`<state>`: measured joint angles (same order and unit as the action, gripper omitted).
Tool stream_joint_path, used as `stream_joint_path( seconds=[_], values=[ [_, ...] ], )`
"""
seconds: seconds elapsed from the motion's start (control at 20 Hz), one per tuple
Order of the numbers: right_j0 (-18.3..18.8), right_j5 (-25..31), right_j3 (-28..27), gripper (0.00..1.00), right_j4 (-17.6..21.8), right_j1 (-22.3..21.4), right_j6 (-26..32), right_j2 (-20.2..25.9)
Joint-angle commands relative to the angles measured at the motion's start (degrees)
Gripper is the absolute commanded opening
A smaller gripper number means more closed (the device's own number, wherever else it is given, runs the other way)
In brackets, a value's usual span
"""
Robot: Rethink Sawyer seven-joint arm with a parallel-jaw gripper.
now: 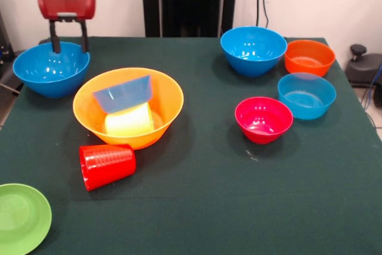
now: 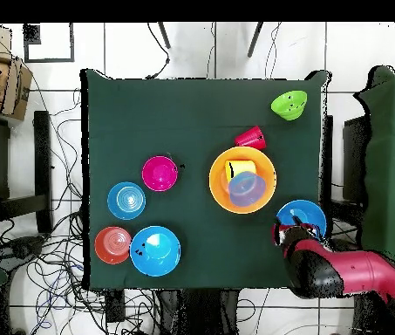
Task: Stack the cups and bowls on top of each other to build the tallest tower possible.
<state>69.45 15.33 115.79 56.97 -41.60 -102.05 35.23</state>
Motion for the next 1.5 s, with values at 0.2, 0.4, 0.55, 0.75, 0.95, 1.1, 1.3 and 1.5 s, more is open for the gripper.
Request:
stream_joint_path(
  seconds=[0.2,0.4,0.55,0.75,0.95,1.1,1.3,1.5],
  values=[
    [-10.37,-6.13,1.03,1.0,5.07,0.06,-6.45,-7.92],
    [-12.89,-8.24,0.3,1.0,4.92,0.75,-6.29,-10.89],
    [-13.44,-9.03,-0.33,1.0,4.16,1.46,-5.28,-11.82],
    [-13.07,-9.36,-0.38,1.0,2.96,2.0,-3.94,-11.7],
    [-11.54,-9.12,-0.12,1.0,2.45,2.56,-2.27,-10.61],
    [-8.16,-8.45,0.72,1.0,1.48,3.4,-0.54,-7.69],
    [-3.88,-5.46,3.59,1.0,-1.09,0.4,1.58,-4.55],
    [-0.87,-3.13,10.49,1.0,-4.64,-7.27,2.66,-2.65]
  ],
)
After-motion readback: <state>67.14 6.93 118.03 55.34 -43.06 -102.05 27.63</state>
